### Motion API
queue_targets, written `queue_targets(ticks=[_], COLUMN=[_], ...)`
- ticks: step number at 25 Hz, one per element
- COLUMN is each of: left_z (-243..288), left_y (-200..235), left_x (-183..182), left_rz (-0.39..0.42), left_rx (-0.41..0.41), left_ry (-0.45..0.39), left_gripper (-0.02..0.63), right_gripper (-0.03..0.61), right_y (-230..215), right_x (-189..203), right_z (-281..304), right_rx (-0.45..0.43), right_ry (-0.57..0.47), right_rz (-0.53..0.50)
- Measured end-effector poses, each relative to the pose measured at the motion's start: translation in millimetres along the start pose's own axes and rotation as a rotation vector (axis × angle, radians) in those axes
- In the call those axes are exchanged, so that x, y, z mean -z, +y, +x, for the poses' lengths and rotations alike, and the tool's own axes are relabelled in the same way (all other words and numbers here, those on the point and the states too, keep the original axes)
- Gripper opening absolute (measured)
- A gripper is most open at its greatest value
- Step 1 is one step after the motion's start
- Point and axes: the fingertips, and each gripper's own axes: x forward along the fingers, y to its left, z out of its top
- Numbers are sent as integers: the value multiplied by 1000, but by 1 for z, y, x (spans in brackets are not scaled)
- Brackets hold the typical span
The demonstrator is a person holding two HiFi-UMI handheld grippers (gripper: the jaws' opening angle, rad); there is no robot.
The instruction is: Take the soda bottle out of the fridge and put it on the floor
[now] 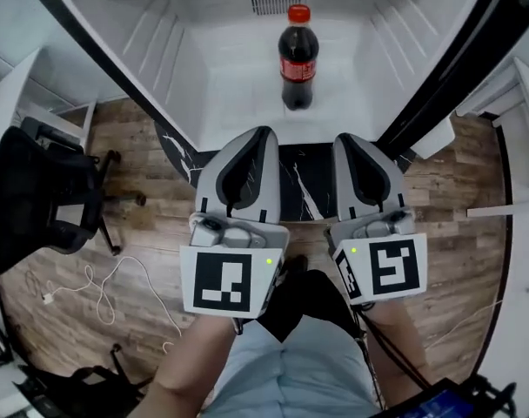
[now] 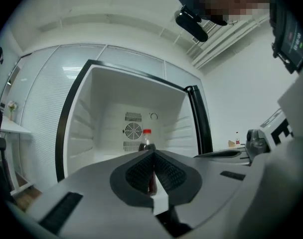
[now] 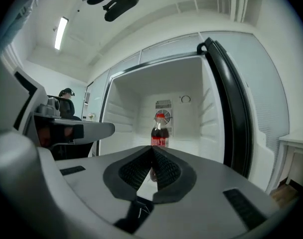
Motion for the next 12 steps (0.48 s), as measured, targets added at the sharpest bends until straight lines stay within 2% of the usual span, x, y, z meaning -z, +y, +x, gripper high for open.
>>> queue_targets(ticks=[5,12], left_z=[15,32], left_y=[12,19], left_x=[64,86], left_rz=[-20,-3], left_rx=[-52,-81], left_ry=[37,43], left_gripper=[11,11], right_gripper=[14,14], right_y=[-2,-6], right_x=[66,84], right_z=[23,40], right_rx=[-36,-67], right_ry=[59,49], right_rz=[12,23])
